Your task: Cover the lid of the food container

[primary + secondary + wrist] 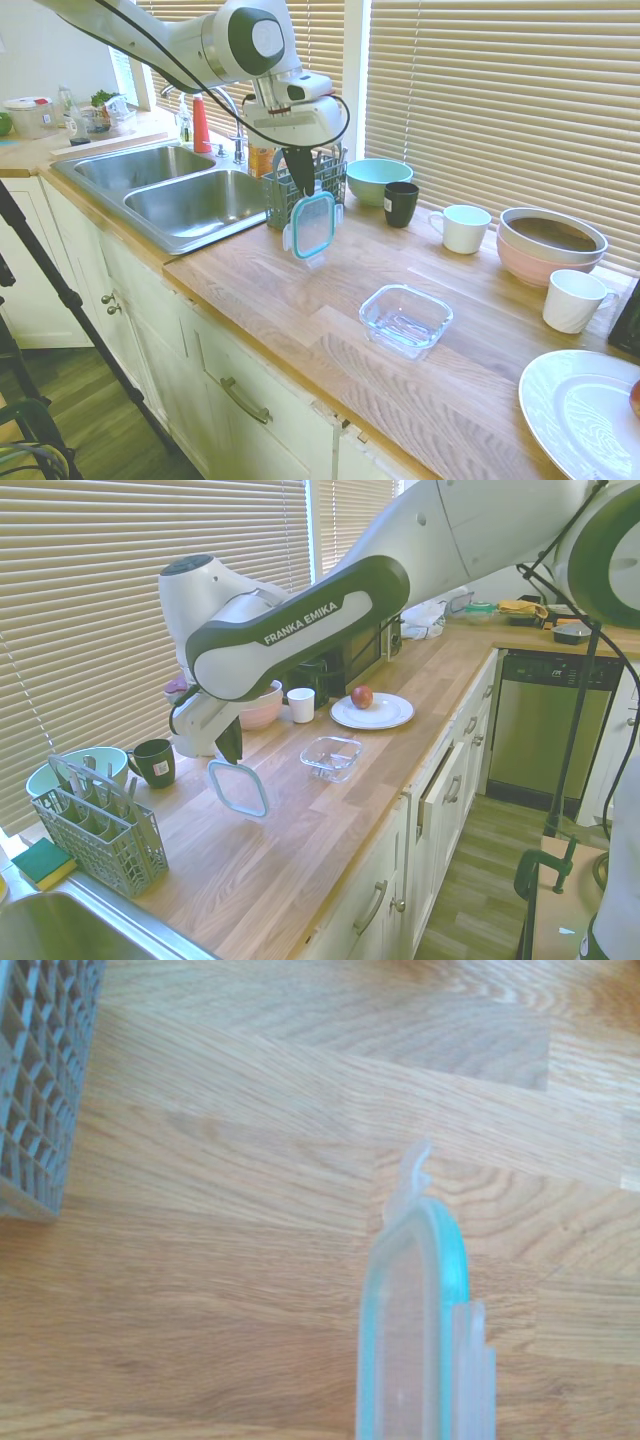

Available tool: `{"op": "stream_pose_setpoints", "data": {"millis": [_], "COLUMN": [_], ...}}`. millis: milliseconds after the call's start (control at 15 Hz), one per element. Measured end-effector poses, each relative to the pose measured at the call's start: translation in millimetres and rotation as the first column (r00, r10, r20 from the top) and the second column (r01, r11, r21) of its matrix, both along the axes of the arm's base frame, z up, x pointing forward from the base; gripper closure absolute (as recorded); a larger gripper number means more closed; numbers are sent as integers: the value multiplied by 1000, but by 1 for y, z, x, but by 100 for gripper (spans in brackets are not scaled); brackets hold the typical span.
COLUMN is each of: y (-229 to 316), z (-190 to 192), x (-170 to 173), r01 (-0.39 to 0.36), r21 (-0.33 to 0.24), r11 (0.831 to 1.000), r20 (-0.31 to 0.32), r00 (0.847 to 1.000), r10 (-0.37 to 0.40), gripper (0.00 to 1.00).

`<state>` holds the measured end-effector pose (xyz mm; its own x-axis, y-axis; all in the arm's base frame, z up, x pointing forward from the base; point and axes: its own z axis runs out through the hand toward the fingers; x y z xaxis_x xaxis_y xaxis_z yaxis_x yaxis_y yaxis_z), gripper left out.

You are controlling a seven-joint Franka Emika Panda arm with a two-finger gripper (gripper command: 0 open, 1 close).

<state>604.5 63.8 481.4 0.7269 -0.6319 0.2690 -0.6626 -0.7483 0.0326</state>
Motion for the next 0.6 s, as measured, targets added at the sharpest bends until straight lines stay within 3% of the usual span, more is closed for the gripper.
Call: {"op": "stream_pose_setpoints", "data": {"millis": [600], "y": [-29], "z": [30], "x": [-53], "r01": [1], "r21": [65], "r11": [998], "r20": [5], "r00": [1000], "r10": [-2], "gripper": [100]}}
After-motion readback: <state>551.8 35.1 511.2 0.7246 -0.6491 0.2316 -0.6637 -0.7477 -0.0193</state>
